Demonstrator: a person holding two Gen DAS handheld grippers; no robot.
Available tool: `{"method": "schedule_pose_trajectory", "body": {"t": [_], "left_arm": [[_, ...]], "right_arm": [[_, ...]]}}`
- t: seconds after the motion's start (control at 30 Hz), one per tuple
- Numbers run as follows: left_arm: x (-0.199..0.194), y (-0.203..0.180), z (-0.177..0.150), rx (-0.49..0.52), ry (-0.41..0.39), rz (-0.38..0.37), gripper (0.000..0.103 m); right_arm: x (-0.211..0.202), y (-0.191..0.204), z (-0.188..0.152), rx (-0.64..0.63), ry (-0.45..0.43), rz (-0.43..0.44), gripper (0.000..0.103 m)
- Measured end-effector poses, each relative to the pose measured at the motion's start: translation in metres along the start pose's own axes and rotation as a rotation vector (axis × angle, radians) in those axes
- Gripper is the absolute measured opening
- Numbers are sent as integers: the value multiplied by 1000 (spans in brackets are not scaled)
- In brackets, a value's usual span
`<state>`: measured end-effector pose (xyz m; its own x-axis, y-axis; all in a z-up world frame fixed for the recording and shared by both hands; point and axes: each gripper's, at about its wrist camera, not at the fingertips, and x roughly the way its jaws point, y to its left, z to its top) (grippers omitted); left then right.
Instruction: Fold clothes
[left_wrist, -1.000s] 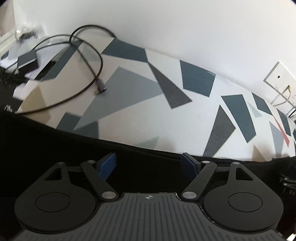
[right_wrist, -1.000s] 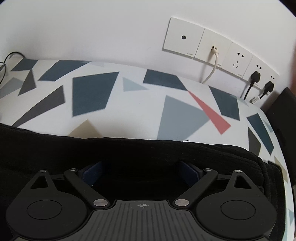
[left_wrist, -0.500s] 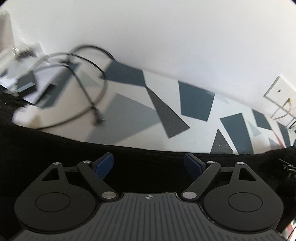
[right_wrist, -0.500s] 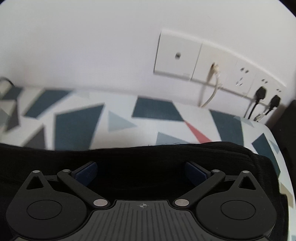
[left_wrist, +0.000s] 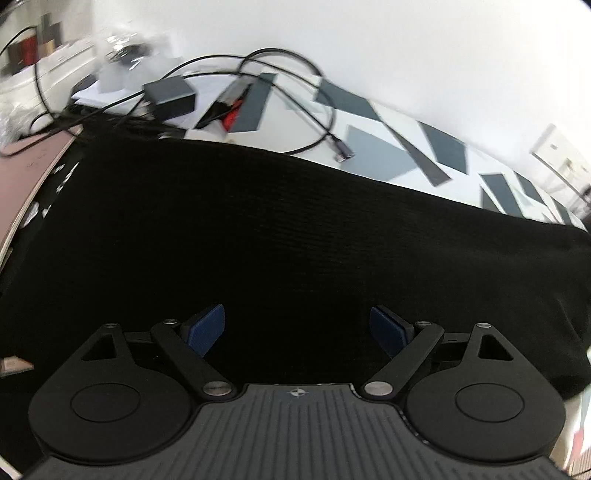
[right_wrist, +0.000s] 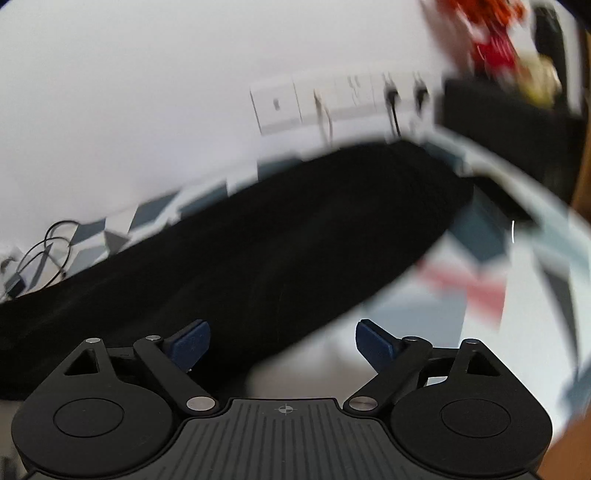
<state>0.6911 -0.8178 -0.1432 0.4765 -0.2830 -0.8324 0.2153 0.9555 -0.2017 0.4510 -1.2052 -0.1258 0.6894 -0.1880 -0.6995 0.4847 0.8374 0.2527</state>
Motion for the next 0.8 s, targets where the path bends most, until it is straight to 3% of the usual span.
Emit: {"method": "schedule_pose_trajectory", "body": {"t": [0.07, 0.2, 0.23, 0.27, 0.3, 0.4, 0.43, 0.47, 0.6, 0.8], "left_arm": [[1, -6, -3, 65, 3, 9, 88], [3, -11, -5, 124, 6, 14, 90], [3, -10, -5, 124, 7, 5, 90], [3, -8, -4, 122, 7, -5, 90], [3, -6, -4, 117, 8, -19, 90], [1, 2, -2, 99, 12, -68, 90], [0, 4, -2, 96, 13, -80, 90], [0, 6, -2, 95, 14, -90, 90], [-1, 8, -2, 100, 23, -110, 90], [-2, 12, -2, 75, 24, -129, 90]], "right_arm": [[11, 17, -15, -13, 51, -15, 73], [35, 44, -14, 24, 10, -63, 66], [43, 47, -9, 46, 19, -79, 34], [49, 47, -3, 75, 29, -97, 12], [45, 46, 0, 122, 11, -99, 11], [1, 52, 0, 162, -195, -68, 11], [-7, 52, -6, 160, -203, -75, 12], [-13, 51, -12, 160, -201, -82, 12], [8, 31, -48, 198, 20, -134, 13], [-17, 37, -46, 161, 43, -164, 38]]}}
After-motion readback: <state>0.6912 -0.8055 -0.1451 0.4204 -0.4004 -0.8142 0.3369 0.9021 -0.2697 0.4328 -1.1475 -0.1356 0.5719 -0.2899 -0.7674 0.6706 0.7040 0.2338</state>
